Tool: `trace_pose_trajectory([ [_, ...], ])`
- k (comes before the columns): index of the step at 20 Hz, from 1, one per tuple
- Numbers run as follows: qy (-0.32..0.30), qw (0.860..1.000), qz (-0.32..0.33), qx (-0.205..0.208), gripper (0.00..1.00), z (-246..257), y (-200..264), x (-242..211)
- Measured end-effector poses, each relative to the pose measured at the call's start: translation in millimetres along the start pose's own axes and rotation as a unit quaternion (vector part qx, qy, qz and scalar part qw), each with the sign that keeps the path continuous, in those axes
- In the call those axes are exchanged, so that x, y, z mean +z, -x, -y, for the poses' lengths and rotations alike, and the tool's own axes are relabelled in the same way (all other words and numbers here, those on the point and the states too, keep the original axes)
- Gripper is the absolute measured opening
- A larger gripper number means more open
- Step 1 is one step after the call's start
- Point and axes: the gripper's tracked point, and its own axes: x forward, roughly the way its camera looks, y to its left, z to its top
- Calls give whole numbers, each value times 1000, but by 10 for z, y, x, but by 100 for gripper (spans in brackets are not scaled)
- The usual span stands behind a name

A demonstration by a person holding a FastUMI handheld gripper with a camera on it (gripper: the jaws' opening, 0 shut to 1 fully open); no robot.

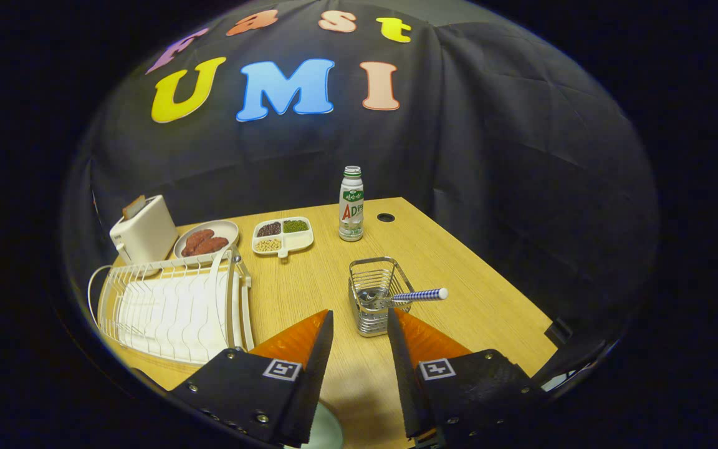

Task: Take the plate from the dish rack, then take the spoon from the basket and place it into the plate.

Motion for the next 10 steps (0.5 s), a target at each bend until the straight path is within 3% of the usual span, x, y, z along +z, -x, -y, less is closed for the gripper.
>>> trace_pose_trajectory([
  [10,-110,991,7,-77,54,695,-425,75],
])
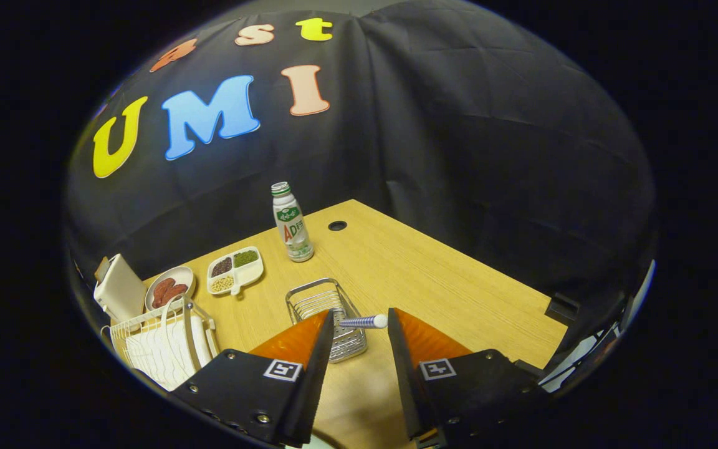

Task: Take the plate from the dish rack, then take the spoon from the basket and place it into the plate.

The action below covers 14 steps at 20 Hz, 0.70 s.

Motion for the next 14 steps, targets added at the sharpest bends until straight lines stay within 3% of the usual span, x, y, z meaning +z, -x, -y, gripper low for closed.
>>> trace_pose_trajectory([
  [3,-25,1000,2,1,54,12,-102,-16],
  [5,-42,999,4,15,59,-30,-193,-56],
  [10,-81,995,5,59,59,-133,-390,-128],
  [14,-94,992,0,85,52,-118,-487,-176],
])
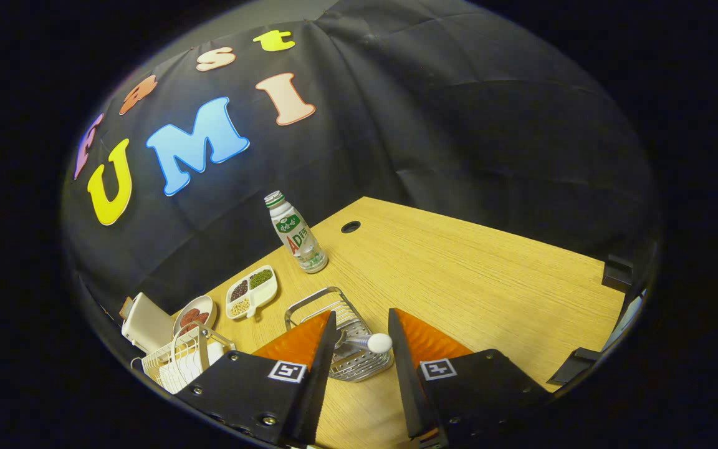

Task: Take the plate from the dish rack, then take the spoon from the basket and place it into the plate.

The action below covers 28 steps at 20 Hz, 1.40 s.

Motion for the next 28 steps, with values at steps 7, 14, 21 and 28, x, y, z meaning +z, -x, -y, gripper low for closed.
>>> trace_pose_trajectory([
  [7,9,999,-2,32,26,-36,-6,-24],
  [14,8,998,7,61,26,-147,80,23],
  [21,27,998,7,58,15,-190,34,45],
  [28,56,996,5,65,15,-384,6,122],
])
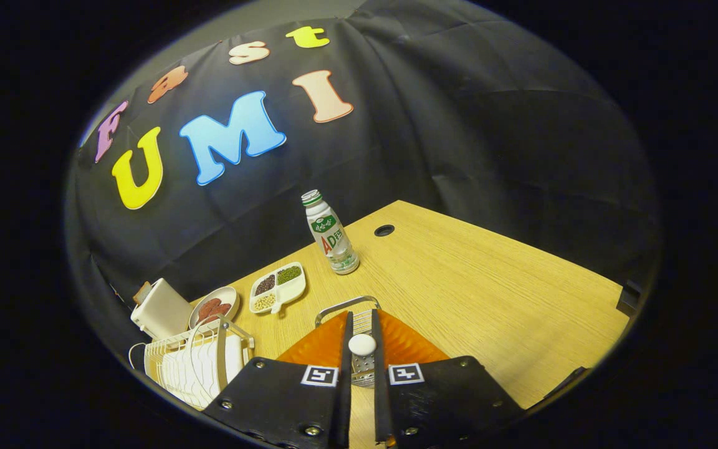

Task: Take the plate from the dish rack, then take the spoon from the basket and place it into the plate.

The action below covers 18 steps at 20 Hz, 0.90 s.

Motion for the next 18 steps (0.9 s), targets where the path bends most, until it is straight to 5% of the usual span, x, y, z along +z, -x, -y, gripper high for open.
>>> trace_pose_trajectory([
  [13,137,990,-11,-36,15,-354,-33,236],
  [14,147,988,-14,-38,5,-358,-103,226],
  [18,151,987,-23,-58,5,-326,-65,229],
])
